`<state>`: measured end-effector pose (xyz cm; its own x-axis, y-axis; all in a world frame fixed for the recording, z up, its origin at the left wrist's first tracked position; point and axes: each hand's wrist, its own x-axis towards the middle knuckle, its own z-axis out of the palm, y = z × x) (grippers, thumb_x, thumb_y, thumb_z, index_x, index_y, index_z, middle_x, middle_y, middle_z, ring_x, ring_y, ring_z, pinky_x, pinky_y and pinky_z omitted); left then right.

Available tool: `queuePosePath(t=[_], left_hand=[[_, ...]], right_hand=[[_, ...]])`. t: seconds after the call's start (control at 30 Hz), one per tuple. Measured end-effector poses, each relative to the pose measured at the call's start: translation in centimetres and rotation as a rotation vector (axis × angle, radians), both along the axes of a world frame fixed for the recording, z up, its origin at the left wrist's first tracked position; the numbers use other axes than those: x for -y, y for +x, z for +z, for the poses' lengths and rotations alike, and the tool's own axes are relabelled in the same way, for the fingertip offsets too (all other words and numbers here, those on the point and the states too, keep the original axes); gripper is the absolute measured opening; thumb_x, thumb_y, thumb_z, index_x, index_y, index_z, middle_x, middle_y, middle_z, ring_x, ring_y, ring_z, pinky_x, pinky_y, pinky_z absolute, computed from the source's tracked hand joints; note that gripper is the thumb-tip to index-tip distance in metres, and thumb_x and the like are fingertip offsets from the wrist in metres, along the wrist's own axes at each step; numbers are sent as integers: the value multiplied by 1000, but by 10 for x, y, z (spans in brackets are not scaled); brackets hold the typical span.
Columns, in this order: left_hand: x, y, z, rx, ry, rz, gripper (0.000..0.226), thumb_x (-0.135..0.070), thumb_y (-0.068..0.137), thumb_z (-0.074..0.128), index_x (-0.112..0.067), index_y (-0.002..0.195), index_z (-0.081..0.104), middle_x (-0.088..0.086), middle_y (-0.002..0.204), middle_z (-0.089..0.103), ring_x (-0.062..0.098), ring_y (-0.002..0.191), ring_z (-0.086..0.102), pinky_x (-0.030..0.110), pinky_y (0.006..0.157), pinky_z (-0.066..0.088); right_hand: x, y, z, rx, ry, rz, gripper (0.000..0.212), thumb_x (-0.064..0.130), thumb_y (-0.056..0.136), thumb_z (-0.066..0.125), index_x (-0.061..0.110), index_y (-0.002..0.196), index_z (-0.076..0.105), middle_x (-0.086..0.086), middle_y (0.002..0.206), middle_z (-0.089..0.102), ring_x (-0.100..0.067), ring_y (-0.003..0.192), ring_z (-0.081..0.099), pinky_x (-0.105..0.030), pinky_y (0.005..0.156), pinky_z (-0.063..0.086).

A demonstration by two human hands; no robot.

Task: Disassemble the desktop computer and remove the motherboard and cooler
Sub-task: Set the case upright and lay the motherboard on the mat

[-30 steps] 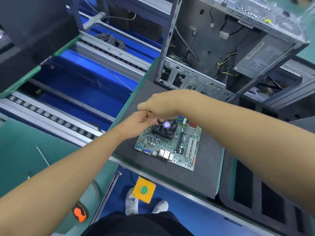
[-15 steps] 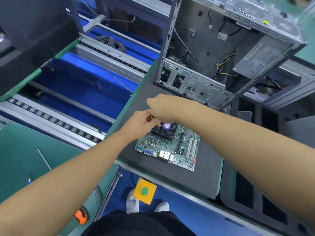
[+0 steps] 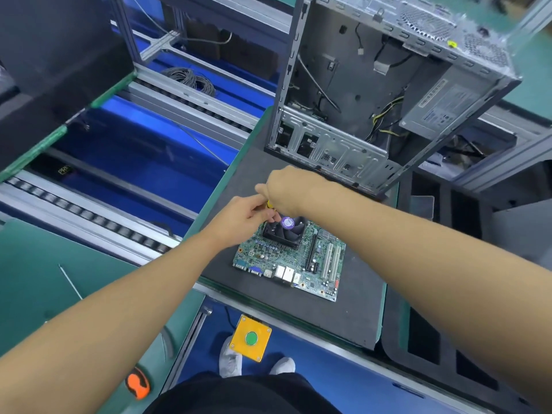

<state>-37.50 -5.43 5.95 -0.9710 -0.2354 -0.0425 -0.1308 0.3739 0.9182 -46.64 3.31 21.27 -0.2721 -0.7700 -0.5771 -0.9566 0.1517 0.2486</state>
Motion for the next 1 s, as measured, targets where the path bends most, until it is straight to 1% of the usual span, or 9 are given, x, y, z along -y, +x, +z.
queuePosePath(t=[0.07, 0.13, 0.33, 0.47, 0.57, 0.67, 0.73, 0.87, 1.0], left_hand=[[-1, 1, 2, 3, 17, 13, 10, -47, 92, 56, -48, 99, 64, -22, 93, 73, 17, 90, 72, 50, 85, 57], [1, 1, 3, 10, 21, 2, 15, -60, 85, 56, -54, 99, 60, -25, 95, 72, 13, 88, 71, 49, 81, 57], [8, 1, 0, 39, 145, -76, 25, -59, 86, 54, -49, 104, 68, -14, 110, 73, 6, 111, 65, 39, 101, 50], [3, 1, -4, -9, 95, -1, 21, -51, 86, 58, -39, 98, 71, -15, 98, 75, 4, 100, 68, 43, 94, 54], [0, -4, -6, 27, 39, 78, 18, -60, 82, 61, -48, 89, 72, -1, 86, 74, 20, 81, 68, 50, 85, 56], [-1, -5, -11, 31, 23, 109, 23, -69, 77, 65, -50, 89, 68, -4, 79, 72, 12, 66, 54, 47, 71, 55], [1, -5, -11, 84, 25, 74, 42, -83, 69, 62, -45, 87, 66, -10, 76, 70, 10, 64, 54, 38, 64, 51], [13, -4, -10, 130, 143, -74, 49, -74, 78, 59, -36, 106, 67, 6, 103, 70, 18, 97, 64, 54, 100, 49], [10, 1, -3, 60, 181, -104, 28, -51, 88, 56, -36, 107, 69, -9, 109, 74, 11, 111, 65, 47, 102, 49]], right_hand=[[1, 1, -1, 39, -7, -40, 18, 14, 101, 47, 8, 116, 55, -7, 91, 53, -22, 70, 47, -30, 51, 31], [0, -1, 0, 128, -25, -100, 7, 12, 99, 51, 12, 105, 47, -7, 94, 55, -18, 64, 47, -32, 49, 30], [-2, -5, 6, 152, 12, 90, 32, 8, 95, 53, 21, 123, 43, -5, 104, 35, -26, 87, 46, -39, 64, 35], [-3, -3, 1, 157, -63, -123, 24, 29, 101, 53, 16, 116, 39, -8, 105, 53, -26, 78, 54, -35, 55, 36], [2, 1, -1, 51, 4, -83, 36, 15, 99, 54, 19, 134, 46, -5, 89, 49, -25, 78, 48, -32, 51, 32], [4, 5, -3, 62, -34, -133, 23, 12, 97, 56, 10, 119, 57, -5, 92, 58, -19, 64, 48, -31, 49, 32], [3, 4, -3, 125, -19, -117, 16, 11, 97, 55, 16, 110, 47, 0, 87, 53, -15, 62, 45, -32, 49, 29], [2, -3, 4, 188, 7, -14, 30, 3, 91, 54, 24, 101, 35, 0, 85, 45, -19, 68, 49, -35, 54, 35], [2, -5, -1, 163, -59, -131, 20, 18, 98, 54, 20, 110, 39, -5, 101, 63, -26, 79, 58, -32, 53, 36]])
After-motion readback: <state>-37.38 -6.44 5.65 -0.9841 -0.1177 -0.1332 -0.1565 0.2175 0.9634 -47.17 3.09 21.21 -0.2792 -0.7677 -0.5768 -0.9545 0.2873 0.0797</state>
